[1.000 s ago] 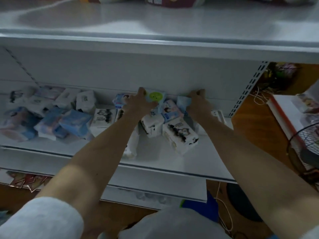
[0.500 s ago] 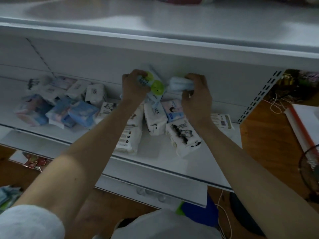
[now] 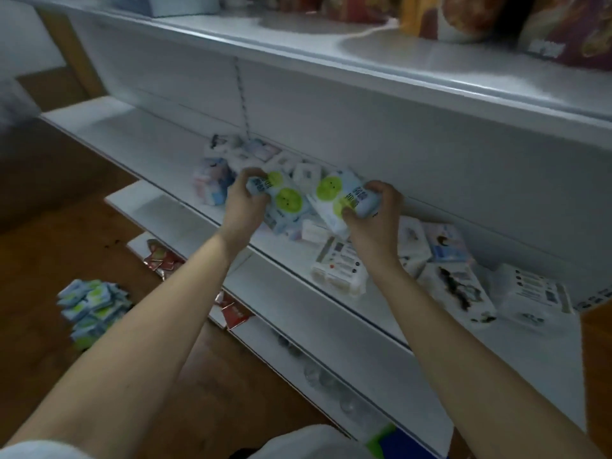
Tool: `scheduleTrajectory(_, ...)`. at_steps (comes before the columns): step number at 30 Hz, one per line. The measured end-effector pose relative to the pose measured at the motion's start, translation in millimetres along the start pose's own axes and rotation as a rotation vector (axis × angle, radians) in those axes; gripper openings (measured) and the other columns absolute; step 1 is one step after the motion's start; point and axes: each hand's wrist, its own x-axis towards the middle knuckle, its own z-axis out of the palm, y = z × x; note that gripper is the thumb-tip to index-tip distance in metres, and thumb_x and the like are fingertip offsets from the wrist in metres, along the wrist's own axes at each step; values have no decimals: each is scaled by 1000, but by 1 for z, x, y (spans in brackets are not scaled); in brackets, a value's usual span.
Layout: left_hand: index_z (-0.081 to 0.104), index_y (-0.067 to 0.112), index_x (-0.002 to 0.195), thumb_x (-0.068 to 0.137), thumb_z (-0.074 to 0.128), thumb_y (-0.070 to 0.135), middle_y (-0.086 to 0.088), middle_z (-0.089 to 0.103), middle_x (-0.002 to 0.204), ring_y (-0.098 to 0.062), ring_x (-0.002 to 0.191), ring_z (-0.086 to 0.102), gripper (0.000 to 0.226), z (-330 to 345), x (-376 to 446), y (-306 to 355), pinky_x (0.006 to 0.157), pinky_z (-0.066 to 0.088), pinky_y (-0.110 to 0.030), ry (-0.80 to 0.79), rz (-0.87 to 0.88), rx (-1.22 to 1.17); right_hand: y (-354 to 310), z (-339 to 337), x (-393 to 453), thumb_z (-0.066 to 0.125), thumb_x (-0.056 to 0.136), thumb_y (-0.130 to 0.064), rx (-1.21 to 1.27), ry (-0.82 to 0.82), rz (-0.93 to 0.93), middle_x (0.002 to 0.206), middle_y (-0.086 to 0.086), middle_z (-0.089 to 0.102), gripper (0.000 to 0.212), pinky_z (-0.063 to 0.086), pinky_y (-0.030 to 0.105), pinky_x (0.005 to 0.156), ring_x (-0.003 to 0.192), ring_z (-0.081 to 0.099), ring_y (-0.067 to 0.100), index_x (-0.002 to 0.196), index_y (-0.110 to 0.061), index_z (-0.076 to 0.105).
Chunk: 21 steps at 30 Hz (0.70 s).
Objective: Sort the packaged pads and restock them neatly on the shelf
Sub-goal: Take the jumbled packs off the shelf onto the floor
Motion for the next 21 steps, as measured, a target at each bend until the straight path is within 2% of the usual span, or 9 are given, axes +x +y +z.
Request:
scheduleTrajectory(2, 54, 24, 103, 83, 56, -7, -1, 57, 107, -19, 87, 60, 36, -39, -2, -11, 74, 57, -36, 27, 4, 5, -13, 33, -10, 74, 69, -2, 64, -55, 39, 123, 0, 41, 60, 46, 32, 98, 116, 51, 22, 116, -27, 46)
scheduleTrajectory(4, 55, 24, 103, 85, 56, -5, -7, 58, 113, -22, 90, 62, 35, -82, -5, -26, 73, 60, -36, 38, -42, 26, -28, 71, -25, 76, 70, -1, 148, -119, 132, 125, 2, 48, 65, 50, 32, 95, 111, 57, 18, 123, -25, 47)
scheduleTrajectory(7, 59, 20, 104, 88, 53, -4, -1, 59, 96, -4, 60, 53, 29, -152, -12, -50, 51, 45, -12, 104, -61, 128, -49, 128, -51, 75, 73, 4, 273, -203, 246, 109, 3, 63, 57, 55, 34, 87, 91, 64, 11, 117, -21, 50)
scheduleTrajectory(10, 69, 12, 103, 89, 48, -4, -2, 60, 82, -1, 39, 41, 30, -222, -31, -75, 41, 30, -13, 139, -120, 173, -68, 187, -78, 74, 77, 3, 339, -325, 345, 107, 3, 66, 52, 55, 36, 84, 87, 65, 11, 117, -21, 52)
scheduleTrajectory(13, 71, 9, 109, 92, 47, -4, -4, 68, 104, 2, 60, 54, 32, -290, -55, -103, 56, 44, -19, 218, -190, 194, -85, 248, -115, 69, 83, 0, 389, -501, 401, 110, 0, 67, 51, 57, 33, 78, 89, 67, 10, 122, -25, 48)
scheduleTrajectory(15, 70, 10, 111, 93, 48, -2, -1, 67, 92, 2, 49, 51, 31, -332, -71, -121, 48, 38, -15, 274, -248, 174, -96, 290, -139, 67, 85, 1, 419, -617, 416, 111, 0, 66, 53, 58, 32, 68, 88, 68, 10, 125, -24, 44)
scheduleTrajectory(17, 70, 11, 111, 92, 55, 3, 2, 64, 84, 0, 38, 40, 25, -369, -87, -139, 41, 29, -10, 325, -305, 171, -105, 327, -162, 67, 85, 2, 413, -723, 431, 112, 1, 65, 55, 59, 38, 69, 92, 69, 14, 126, -24, 42)
scheduleTrajectory(19, 68, 14, 113, 87, 67, 7, -2, 64, 103, 3, 47, 46, 27, -403, -100, -156, 46, 35, -8, 371, -360, 171, -112, 359, -181, 67, 86, 1, 406, -808, 452, 113, 4, 66, 50, 60, 44, 74, 96, 69, 21, 125, -20, 43)
scheduleTrajectory(21, 65, 21, 118, 80, 75, 8, -6, 55, 117, -2, 64, 54, 42, -432, -109, -174, 51, 39, -8, 392, -431, 211, -118, 387, -193, 67, 87, 0, 389, -874, 481, 108, 5, 68, 40, 61, 42, 73, 91, 71, 20, 118, -16, 48)
